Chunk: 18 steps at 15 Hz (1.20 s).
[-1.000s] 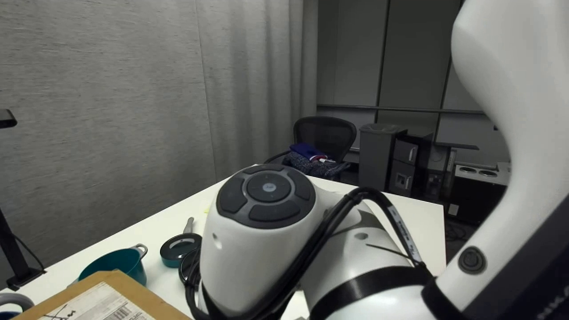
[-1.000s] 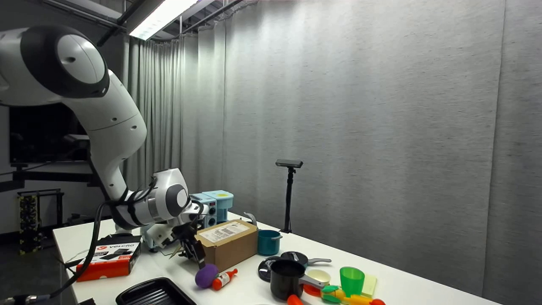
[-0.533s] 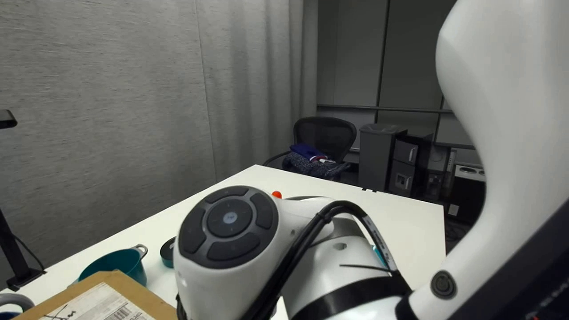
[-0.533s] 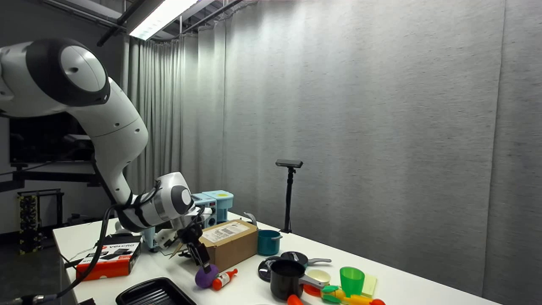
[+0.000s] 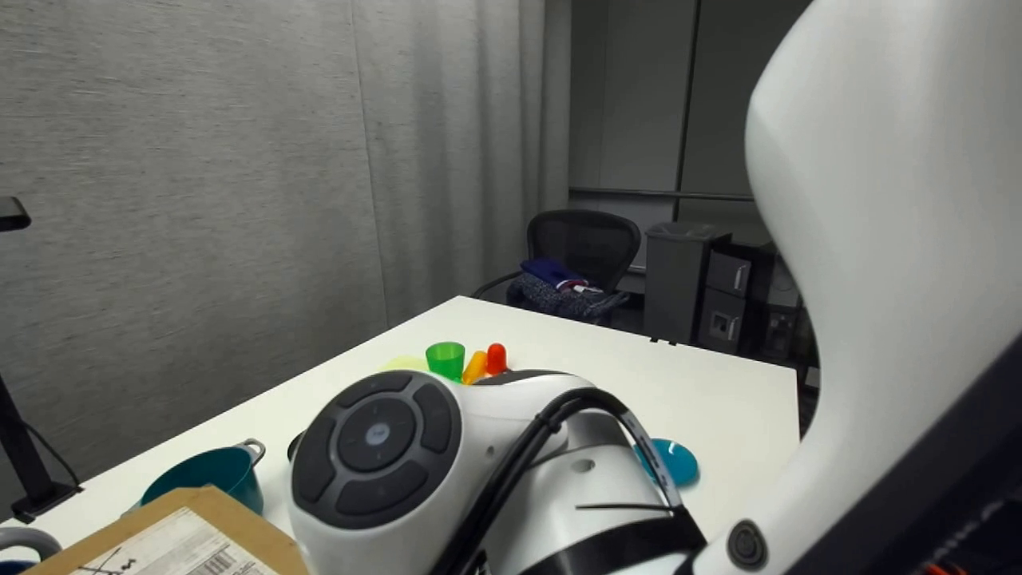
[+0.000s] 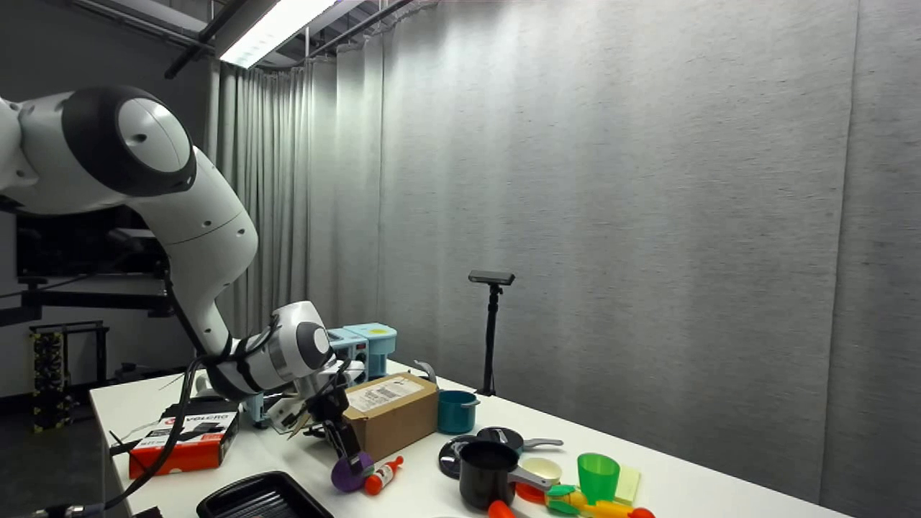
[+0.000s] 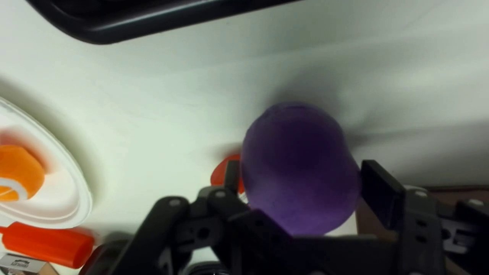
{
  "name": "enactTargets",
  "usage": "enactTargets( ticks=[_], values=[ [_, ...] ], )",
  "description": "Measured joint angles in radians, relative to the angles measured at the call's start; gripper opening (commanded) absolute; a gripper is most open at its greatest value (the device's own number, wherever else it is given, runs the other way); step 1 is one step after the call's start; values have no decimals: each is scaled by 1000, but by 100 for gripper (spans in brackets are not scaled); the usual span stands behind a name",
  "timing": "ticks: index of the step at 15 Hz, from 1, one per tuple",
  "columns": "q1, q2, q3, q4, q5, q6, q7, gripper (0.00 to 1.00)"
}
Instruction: Pick the stuffed fruits on the tray and put them on the plate
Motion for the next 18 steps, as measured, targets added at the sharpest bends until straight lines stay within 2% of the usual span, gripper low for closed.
enactTargets(
  ticks=[3, 7, 8, 11, 17, 18],
  values=[
    [-25, 3, 20, 3, 0, -4, -7, 28],
    [-143, -32, 127, 0, 56, -19, -129, 3],
    [-188, -50, 165, -8, 88, -25, -186, 26],
    [-291, -113, 245, -37, 151, -51, -303, 26],
    [-302, -131, 263, -60, 154, -55, -311, 26],
    [-302, -131, 263, -60, 154, -55, -311, 6]
  ],
)
